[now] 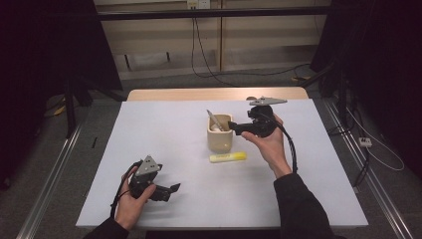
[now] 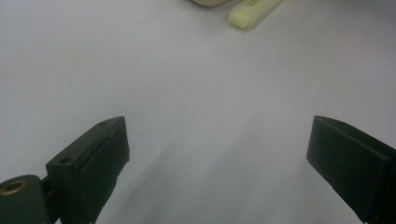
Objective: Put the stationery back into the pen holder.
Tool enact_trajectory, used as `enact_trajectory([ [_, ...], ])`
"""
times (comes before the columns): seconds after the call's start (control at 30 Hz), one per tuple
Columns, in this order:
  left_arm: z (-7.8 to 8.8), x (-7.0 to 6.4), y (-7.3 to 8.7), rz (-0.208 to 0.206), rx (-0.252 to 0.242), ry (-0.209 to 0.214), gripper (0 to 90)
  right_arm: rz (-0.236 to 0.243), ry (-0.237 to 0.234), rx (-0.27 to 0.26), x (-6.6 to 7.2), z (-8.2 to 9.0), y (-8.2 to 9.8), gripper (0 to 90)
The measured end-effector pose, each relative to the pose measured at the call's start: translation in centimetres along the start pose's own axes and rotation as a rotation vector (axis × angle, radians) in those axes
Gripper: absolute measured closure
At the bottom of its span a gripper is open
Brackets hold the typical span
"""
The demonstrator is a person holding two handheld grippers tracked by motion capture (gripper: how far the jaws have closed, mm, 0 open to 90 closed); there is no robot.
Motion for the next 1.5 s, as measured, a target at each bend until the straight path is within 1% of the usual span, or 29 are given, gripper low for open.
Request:
enact_trajectory([
  [0.1,0.0,0.0,0.0,0.0,0.001,0.0,5.8,0.021,0.012,0.046,-0.2,0.5,0.9,11.5],
  [0.13,0.0,0.0,0.0,0.0,0.001,0.0,5.8,0.021,0.013,0.058,-0.2,0.6,1.2,13.4],
  [0.17,0.0,0.0,0.0,0.0,0.001,0.0,5.8,0.023,0.009,0.055,-0.2,0.8,1.4,14.8],
  [0.27,0.0,0.0,0.0,-0.001,0.002,-0.001,5.8,0.012,0.014,0.056,-0.5,1.2,2.1,14.4],
  [0.33,-0.1,0.0,0.0,-0.003,0.003,-0.001,5.8,-0.005,0.011,0.059,-0.8,1.4,2.7,14.7],
  [0.37,-0.1,0.1,0.0,-0.009,0.004,-0.005,5.8,-0.011,0.014,0.064,-0.9,1.5,3.0,15.4],
  [0.53,-0.1,0.0,0.0,-0.008,0.003,-0.004,5.8,-0.032,0.015,0.083,-1.3,1.4,4.8,21.1],
  [0.63,-0.1,0.1,0.1,-0.009,0.007,-0.004,5.8,-0.043,0.002,0.091,-1.2,1.1,5.7,27.6],
  [0.67,-0.1,0.1,0.0,-0.01,0.006,-0.004,5.8,-0.047,-0.006,0.1,-1.2,1.0,6.0,32.5],
  [0.7,-0.1,0.1,0.0,-0.01,0.006,-0.004,5.8,-0.039,-0.022,0.108,-1.1,0.8,6.2,36.7],
  [0.77,-0.1,0.0,0.1,-0.003,0.006,0.0,5.8,-0.036,-0.016,0.119,-1.1,0.6,6.5,40.0],
  [0.83,-0.1,0.1,0.0,-0.01,0.006,-0.004,5.8,-0.04,-0.021,0.118,-1.0,0.5,6.6,47.4],
  [0.87,-0.1,0.1,0.0,-0.01,0.006,-0.003,5.8,-0.044,-0.017,0.121,-1.0,0.4,6.7,47.6],
  [0.9,-0.1,0.1,0.0,-0.01,0.007,-0.003,5.8,-0.048,-0.023,0.115,-1.0,0.3,6.7,47.8],
  [0.93,-0.1,0.1,0.0,-0.01,0.007,-0.002,5.8,-0.051,-0.028,0.111,-1.0,0.1,6.8,50.2],
  [0.97,-0.1,0.0,0.0,-0.009,0.005,-0.002,5.7,-0.063,-0.03,0.116,-1.0,0.0,7.0,55.3],
  [1.07,-0.1,0.0,0.0,-0.011,0.008,-0.001,5.8,-0.062,-0.034,0.141,-1.1,-0.4,7.5,67.2],
  [1.1,-0.1,-0.1,0.0,-0.008,0.008,0.003,5.8,-0.064,-0.042,0.143,-1.1,-0.6,7.6,67.7],
  [1.13,-0.1,-0.1,0.0,-0.006,0.008,0.003,5.8,-0.064,-0.042,0.149,-1.1,-0.8,7.8,70.1],
  [1.17,-0.1,-0.1,0.0,-0.005,0.009,0.004,5.8,-0.052,-0.047,0.163,-1.0,-1.0,8.0,74.4],
  [1.2,-0.1,-0.1,0.0,-0.005,0.007,0.005,5.7,-0.046,-0.051,0.173,-0.9,-1.2,8.1,76.7],
  [1.23,-0.2,-0.2,0.0,-0.005,0.007,0.006,5.8,-0.045,-0.046,0.179,-0.9,-1.3,8.2,81.2],
  [1.33,-0.1,-0.2,0.0,-0.011,0.009,0.001,5.8,-0.031,-0.044,0.179,-0.8,-1.7,8.4,90.0],
  [1.4,0.0,-0.2,0.1,-0.007,0.008,0.004,5.8,-0.017,-0.037,0.197,-0.8,-1.9,8.7,90.0],
  [1.43,0.1,-0.1,0.0,-0.012,0.008,0.003,5.8,-0.005,-0.035,0.208,-0.8,-2.0,8.9,90.0],
  [1.47,0.0,-0.1,0.0,-0.012,0.005,0.0,5.8,0.014,-0.029,0.226,-0.8,-2.2,9.0,90.0],
  [1.5,0.0,-0.2,0.0,-0.012,0.004,0.002,5.8,0.042,-0.013,0.251,-0.9,-2.3,9.2,90.0],
])
Point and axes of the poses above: each handheld gripper's, and its own axes: z roughly backward along the jaws, y roughly out of its underside, x roughly to its left, the point moved 8 cm from there along -z, roughly forward along the jaws, and after that the axes turned 13 degrees about -y, right-handed, at the moved point
